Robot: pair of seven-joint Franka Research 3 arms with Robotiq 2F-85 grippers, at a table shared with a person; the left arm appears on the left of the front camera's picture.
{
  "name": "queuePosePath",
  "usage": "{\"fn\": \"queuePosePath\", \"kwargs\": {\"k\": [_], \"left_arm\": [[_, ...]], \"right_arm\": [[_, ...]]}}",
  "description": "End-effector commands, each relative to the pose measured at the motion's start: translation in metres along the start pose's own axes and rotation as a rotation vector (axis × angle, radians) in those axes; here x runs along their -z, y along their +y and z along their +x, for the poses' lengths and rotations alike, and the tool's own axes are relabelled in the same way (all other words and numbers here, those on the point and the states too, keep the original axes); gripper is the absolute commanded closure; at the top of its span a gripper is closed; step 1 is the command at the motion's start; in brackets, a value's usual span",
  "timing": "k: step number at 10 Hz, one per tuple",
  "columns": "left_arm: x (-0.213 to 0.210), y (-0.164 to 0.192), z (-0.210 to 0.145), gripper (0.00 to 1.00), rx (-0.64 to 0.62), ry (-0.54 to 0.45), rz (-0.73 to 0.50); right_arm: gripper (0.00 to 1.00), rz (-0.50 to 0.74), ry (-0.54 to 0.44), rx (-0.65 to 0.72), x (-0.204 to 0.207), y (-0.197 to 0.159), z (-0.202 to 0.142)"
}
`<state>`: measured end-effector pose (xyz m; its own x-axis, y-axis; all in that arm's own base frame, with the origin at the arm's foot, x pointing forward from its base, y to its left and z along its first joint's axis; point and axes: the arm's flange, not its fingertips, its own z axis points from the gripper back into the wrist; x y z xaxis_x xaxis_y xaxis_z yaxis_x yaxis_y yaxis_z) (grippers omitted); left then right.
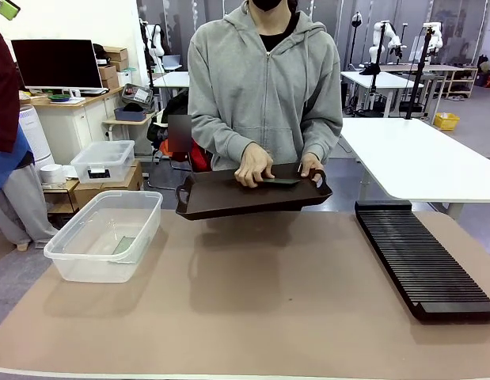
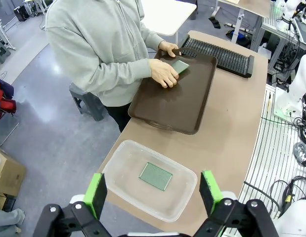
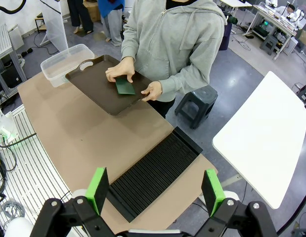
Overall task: Sort PCBs into racks and boxes based on the side picked up.
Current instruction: Pick up the Blank PCB handed by the Human.
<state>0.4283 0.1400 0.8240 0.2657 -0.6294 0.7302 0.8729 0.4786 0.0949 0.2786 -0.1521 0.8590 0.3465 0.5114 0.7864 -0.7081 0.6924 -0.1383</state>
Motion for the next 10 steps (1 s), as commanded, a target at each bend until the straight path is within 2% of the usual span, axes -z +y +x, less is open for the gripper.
{"fn": "queuePosePath", "kwargs": {"k": [1,10], "left_arm": [[-0.0015,-0.0018,-0.0004,0.0,0.001,0.0,-0.003],[-0.0015,-0.0018,-0.0004,0.0,0.001,0.0,-0.003]], "right_arm": [[0.0,0.004,0.0,-0.002,0.0014,0.0025,-0.0002],[0.0,0.004,0.0,-0.002,0.0014,0.0025,-0.0002]]}}
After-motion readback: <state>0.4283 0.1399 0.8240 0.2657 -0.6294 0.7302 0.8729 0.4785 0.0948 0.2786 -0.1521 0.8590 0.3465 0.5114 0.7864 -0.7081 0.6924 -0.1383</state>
